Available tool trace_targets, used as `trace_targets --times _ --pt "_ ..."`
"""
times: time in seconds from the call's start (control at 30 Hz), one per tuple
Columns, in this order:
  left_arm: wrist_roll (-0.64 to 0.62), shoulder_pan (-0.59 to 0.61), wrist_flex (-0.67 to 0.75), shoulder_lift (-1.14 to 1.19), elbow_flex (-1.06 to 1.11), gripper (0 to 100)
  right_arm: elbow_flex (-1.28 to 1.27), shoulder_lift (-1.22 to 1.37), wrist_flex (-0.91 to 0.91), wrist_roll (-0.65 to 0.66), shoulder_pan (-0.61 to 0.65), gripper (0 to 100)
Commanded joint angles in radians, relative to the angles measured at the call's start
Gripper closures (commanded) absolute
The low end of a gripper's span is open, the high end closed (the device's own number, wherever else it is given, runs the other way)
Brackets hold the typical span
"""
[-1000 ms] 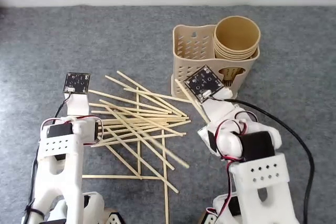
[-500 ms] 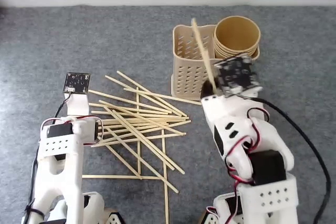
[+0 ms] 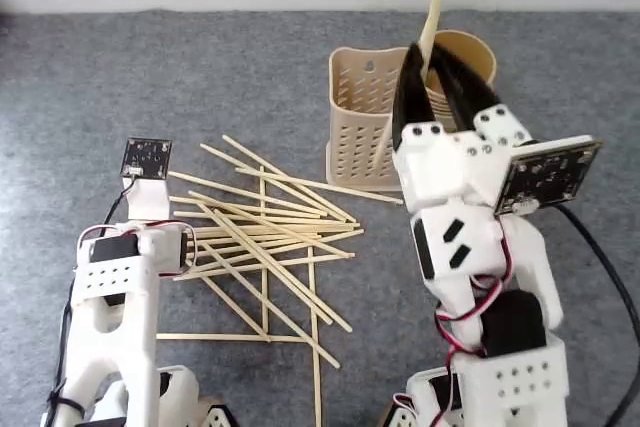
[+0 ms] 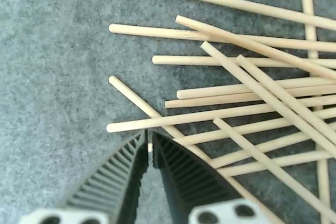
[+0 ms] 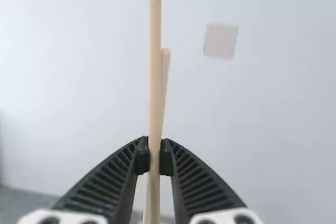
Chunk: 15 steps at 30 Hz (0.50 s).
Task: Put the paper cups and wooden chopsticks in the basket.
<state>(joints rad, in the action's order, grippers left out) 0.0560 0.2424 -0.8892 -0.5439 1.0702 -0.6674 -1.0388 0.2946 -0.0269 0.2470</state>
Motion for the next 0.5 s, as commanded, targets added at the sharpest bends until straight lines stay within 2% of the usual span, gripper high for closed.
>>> trace_targets --times 0.0,0.3,0.47 --pt "0.002 -0.003 0.015 -0.028 -0.031 99 0.064 0.117 -0.213 -0.011 -0.03 99.1" --pt "0.002 -0.003 0.015 -0.028 -0.031 99 0.069 0.426 -0.564 -0.011 -0.067 99.1" --pt "0.003 -0.003 0.015 -0.028 -0.031 99 0.084 0.504 -0.601 -0.014 -0.061 99.1"
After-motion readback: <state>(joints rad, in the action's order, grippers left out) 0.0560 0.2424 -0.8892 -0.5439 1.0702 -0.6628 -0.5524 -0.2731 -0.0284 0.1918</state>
